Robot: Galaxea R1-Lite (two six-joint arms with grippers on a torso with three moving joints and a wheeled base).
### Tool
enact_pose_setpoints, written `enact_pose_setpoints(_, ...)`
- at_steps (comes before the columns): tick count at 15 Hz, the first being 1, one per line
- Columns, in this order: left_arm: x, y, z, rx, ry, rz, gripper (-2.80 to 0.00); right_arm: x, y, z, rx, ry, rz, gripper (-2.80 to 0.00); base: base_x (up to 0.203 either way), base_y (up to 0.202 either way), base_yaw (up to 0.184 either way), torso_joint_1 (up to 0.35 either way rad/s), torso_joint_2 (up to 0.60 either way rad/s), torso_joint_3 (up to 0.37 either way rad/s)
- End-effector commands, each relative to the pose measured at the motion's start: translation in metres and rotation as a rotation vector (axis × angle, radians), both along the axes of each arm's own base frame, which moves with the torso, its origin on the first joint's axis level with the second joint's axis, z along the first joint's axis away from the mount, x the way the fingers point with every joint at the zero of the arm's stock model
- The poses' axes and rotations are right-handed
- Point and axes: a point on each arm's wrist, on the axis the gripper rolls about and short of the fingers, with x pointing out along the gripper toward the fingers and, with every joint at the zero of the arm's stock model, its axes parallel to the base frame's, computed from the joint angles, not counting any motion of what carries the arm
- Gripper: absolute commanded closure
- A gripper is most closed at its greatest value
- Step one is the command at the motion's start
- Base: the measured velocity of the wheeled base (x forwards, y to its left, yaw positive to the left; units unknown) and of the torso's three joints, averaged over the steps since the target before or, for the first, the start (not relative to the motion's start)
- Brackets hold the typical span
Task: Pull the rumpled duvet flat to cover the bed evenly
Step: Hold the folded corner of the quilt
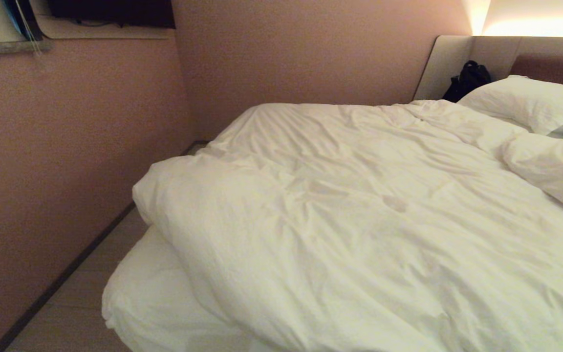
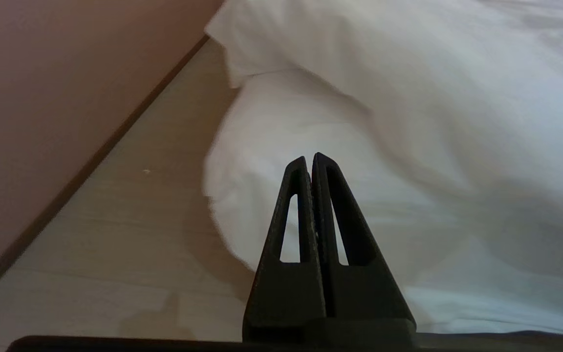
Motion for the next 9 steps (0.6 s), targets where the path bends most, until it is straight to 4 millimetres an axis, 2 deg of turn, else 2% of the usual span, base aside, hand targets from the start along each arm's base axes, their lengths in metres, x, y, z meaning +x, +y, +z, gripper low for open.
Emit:
enact_pose_setpoints(1, 0.0, 0.0, 0.0001, 0.0, -0.001, 0.0, 0.0, 0.0, 0.0, 0.0, 0.0, 0.0, 0.001, 0.0, 0.0, 0.192, 0.0, 0.01, 0.0, 0.004)
enact_pose_setpoints(9, 0.0, 0.0, 0.0001, -0.002, -0.001, 0.0, 0.0, 0.0, 0.0, 0.0, 0.0, 0.0, 0.001, 0.0, 0.0, 0.195, -0.001, 0.002, 0.0, 0.001)
